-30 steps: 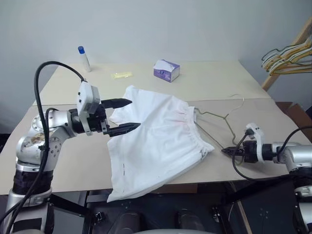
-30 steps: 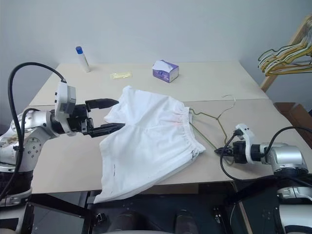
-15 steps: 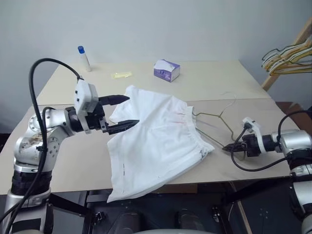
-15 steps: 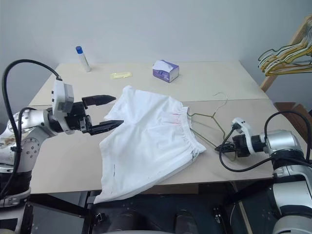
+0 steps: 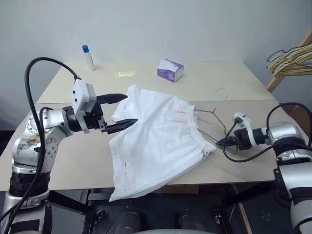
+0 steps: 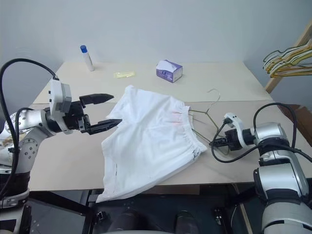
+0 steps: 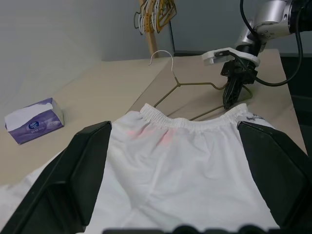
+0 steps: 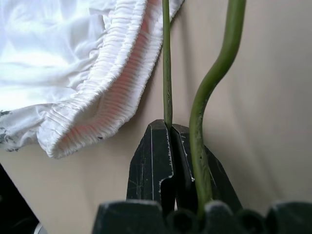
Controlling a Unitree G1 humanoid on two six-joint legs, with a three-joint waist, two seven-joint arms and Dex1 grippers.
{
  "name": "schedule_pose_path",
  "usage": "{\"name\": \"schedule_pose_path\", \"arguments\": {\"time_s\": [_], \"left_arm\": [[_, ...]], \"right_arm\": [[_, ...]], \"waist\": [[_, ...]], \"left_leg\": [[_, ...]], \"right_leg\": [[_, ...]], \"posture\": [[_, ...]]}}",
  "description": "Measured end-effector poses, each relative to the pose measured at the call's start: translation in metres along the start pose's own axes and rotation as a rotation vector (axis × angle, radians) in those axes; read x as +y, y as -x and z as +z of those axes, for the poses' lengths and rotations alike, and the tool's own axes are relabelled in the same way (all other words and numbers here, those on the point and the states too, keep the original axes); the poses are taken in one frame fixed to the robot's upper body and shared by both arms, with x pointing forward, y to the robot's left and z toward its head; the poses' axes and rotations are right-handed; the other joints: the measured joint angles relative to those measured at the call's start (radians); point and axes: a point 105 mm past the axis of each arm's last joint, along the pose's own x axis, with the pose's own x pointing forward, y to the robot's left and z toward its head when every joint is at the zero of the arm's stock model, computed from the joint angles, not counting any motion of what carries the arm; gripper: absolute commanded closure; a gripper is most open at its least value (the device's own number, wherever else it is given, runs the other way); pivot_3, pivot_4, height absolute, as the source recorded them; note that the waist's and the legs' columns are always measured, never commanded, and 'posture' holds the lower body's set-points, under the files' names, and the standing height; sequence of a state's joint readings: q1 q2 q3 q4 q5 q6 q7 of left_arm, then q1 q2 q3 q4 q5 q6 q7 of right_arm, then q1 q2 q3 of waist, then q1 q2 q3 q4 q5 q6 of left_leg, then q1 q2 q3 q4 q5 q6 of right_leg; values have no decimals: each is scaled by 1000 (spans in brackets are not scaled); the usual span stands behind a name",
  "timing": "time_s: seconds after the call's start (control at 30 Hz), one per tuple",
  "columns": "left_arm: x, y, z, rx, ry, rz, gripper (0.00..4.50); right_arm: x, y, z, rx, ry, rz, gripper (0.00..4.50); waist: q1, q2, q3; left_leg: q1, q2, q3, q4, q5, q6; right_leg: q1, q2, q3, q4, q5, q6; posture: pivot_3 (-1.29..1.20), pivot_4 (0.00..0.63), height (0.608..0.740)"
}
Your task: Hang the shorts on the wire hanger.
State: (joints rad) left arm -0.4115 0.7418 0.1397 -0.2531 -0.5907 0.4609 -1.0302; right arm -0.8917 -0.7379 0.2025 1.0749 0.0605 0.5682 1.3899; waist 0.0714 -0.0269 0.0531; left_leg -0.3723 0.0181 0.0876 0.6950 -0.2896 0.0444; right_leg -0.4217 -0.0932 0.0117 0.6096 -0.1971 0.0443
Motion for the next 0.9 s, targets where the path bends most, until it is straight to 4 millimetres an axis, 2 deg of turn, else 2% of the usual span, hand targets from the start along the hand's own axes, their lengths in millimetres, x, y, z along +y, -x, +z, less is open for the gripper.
{"name": "schedule_pose_path", "arguments": {"time_s": [0.13, 0.33, 0.6, 0.67, 0.77, 0.9], "left_arm": [[-2, 1, -3, 5, 6, -1, 28], [-3, 0, -3, 4, 5, -8, 28], [-1, -6, -3, 0, -13, -32, 28], [0, -7, -4, 6, -26, -39, 28], [9, -7, 1, 11, -85, -29, 28], [25, -5, 8, 23, -193, -22, 28]], "right_arm": [[-4, 3, 2, -40, -12, -27, 4500], [-8, 11, 20, -152, 51, -81, 4500], [7, 13, 41, -216, 375, -181, 4500], [19, 17, 55, -249, 510, -227, 4500], [48, 28, 73, -257, 776, -291, 4500], [84, 29, 80, -235, 1008, -292, 4500]], "waist": [[1, 0, 0], [-4, 0, 0], [-5, 1, 0], [-7, 1, 0], [-5, 1, -1], [-5, 1, -1]], "left_leg": [[0, 0, 0, 0, 0, 0], [0, 0, 0, 0, 0, 0], [-2, 0, 0, 0, 0, 0], [-2, 0, 0, 0, 0, -1], [-3, 0, 1, 0, 1, -1], [-3, 0, 5, 1, 1, -1]], "right_leg": [[0, 0, 0, 0, 0, 0], [0, 0, 0, 0, 0, 0], [-2, 0, 0, 1, 0, 0], [-3, 0, 0, 1, 0, 0], [-3, 0, -2, 0, 0, 0], [-2, 0, -3, 0, 0, 0]], "posture": [[208, 34, 740], [179, 26, 740], [158, 10, 740], [152, 7, 740], [145, 4, 740], [130, 0, 740]]}}
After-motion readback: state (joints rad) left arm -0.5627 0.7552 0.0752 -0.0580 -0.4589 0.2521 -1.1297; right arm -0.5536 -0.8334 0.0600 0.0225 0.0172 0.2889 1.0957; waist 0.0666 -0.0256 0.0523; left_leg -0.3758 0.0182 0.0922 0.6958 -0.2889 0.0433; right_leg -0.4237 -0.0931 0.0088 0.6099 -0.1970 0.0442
